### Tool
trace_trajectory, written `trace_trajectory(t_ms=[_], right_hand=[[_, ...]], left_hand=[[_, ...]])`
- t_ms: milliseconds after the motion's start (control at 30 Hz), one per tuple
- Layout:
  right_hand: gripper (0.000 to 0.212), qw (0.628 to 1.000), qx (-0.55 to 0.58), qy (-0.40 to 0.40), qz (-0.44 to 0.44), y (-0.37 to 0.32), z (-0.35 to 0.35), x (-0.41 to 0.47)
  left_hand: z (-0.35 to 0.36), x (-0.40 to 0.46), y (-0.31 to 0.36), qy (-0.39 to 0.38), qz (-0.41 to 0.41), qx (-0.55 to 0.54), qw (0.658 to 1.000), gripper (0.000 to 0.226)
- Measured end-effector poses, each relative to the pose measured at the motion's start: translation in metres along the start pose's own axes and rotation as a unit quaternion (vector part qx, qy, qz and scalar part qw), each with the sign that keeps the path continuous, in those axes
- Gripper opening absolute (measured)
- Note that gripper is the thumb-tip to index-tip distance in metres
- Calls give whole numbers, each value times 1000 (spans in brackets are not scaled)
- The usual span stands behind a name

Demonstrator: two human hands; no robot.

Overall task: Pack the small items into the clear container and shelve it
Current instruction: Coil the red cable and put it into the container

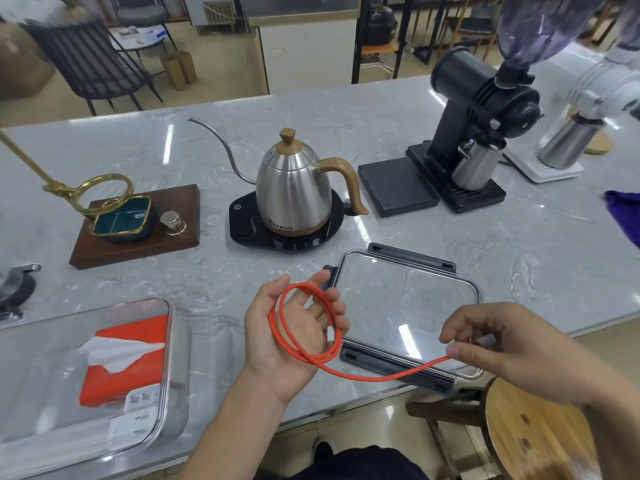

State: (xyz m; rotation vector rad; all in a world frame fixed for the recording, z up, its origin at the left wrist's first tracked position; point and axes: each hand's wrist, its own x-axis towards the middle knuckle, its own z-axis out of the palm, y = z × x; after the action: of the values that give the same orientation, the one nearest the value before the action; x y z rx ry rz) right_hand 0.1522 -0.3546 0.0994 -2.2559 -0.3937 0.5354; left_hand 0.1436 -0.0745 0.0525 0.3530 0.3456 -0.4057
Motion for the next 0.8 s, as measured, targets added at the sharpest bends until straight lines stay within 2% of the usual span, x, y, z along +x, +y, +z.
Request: trace_trajectory(t_ms=[233,533,667,800], right_hand=[[25,1000,-2,29,-4,1,0,0],[25,996,40,75,0,-2,-1,3],[29,987,94,129,0,-1,-1,4],[32,963,178,203,-16,2,2,7]], left_hand=[[2,-1,-7,-9,-14,-22,1000,45],[-1,2,-9,3,-24,27,999,41],[-3,2,-10,15,-31,33,999,40],[-4,2,-11,21,-43,45,998,48]])
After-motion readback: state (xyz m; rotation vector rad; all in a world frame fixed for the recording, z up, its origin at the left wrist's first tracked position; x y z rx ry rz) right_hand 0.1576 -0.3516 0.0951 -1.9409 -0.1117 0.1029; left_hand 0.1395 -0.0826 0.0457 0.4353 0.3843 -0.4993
